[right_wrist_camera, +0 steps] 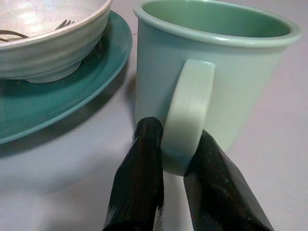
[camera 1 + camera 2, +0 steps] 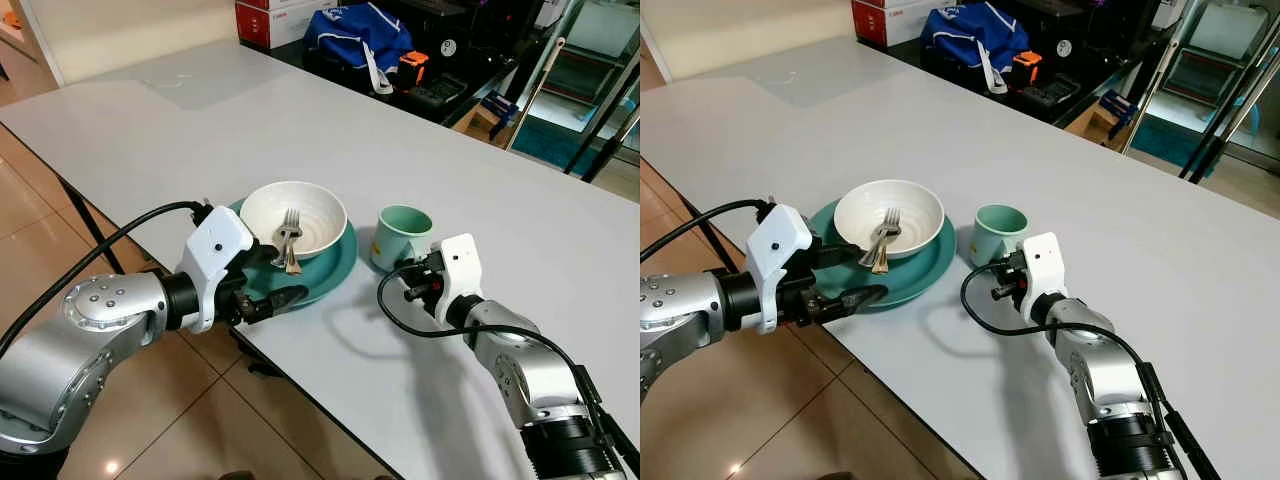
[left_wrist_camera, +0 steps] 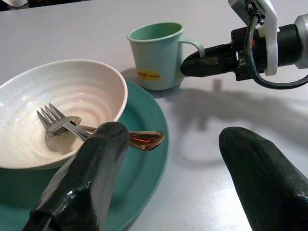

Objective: Setting the table

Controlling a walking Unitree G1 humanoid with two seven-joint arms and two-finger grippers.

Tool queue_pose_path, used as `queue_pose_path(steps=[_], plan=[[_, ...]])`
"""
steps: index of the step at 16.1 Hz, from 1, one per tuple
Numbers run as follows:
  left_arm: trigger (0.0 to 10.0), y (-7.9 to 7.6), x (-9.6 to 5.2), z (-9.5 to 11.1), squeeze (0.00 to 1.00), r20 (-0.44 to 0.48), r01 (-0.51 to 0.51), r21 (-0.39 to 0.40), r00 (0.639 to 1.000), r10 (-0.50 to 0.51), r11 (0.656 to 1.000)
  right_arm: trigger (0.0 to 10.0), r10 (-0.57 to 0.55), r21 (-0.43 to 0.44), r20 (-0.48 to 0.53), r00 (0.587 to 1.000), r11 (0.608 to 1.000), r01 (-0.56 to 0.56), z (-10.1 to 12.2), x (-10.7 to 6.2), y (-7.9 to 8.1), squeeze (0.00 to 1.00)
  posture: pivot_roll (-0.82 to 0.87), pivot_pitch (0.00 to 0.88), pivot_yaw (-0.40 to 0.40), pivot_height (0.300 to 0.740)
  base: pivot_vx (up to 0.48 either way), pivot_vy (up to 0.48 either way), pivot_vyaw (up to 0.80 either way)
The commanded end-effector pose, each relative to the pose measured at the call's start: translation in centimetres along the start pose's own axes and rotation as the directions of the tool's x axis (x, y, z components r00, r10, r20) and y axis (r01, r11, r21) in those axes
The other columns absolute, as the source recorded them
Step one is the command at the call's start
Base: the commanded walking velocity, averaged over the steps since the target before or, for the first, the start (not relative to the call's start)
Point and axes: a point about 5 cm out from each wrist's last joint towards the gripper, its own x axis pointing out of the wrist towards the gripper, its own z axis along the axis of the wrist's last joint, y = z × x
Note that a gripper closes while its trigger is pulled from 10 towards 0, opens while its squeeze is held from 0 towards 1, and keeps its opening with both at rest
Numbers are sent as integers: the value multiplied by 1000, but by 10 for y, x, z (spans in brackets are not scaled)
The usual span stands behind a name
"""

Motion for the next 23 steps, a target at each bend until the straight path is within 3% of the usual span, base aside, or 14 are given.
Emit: queue_pose_path(steps=[1, 2, 3, 9, 12, 14, 15, 18, 22, 23], plan=[[10000, -3, 0, 3, 0, -6, 19, 19, 1000, -19, 1000, 10000, -16, -12, -11, 1000, 1000, 15, -1, 2, -3, 710, 50, 0, -32, 740, 0, 0, 0], [10000, -4, 0, 3, 0, -6, 19, 19, 1000, -19, 1000, 10000, -35, -14, -11, 999, 999, 34, -2, 3, -5, 894, 50, 0, -32, 740, 0, 0, 0], [10000, -3, 0, 3, 0, -8, 19, 19, 1000, -19, 1000, 10000, -49, -13, -10, 999, 999, 49, -2, 4, -7, 1000, 49, 0, -32, 740, 0, 0, 0], [10000, -2, 0, 4, 0, -6, 16, 24, 1000, -15, 1000, 10000, -72, -7, -9, 997, 997, 72, -2, 5, -11, 1000, 47, 0, -33, 740, 0, 0, 0], [10000, 0, 3, 4, 0, -1, 7, 25, 1000, -7, 1000, 10000, -70, -3, 17, 997, 998, 70, 4, -6, -15, 1000, 42, 0, -36, 740, 0, 0, 0], [10000, 0, 7, 5, 0, 5, -2, 24, 1000, 2, 1000, 10000, 10, 17, 89, 996, 1000, -12, 22, -18, -10, 1000, 36, 0, -33, 740, 0, 0, 0], [10000, 0, 8, 4, 0, 4, -8, 25, 1000, 8, 1000, 10000, 75, -9, 133, 988, 997, -74, 34, -34, -5, 0, 30, 0, -27, 740, 0, 0, 0], [10000, 2, 8, 7, 0, 26, -39, 59, 999, 37, 997, 10000, 93, -39, 199, 976, 995, -87, 51, -59, -5, 0, 30, 0, -30, 740, 0, 0, 0], [10000, 3, 13, 17, 0, 107, -133, 93, 987, 123, 987, 10000, 12, -18, 313, 950, 1000, -7, 79, -79, -13, 0, 25, 0, -21, 740, 0, 0, 0], [10000, 8, 18, 25, 0, 140, -198, 69, 972, 187, 978, 10000, -183, 131, 478, 859, 982, 137, 97, -81, -25, 0, 33, 0, -20, 740, 0, 480, 0]])
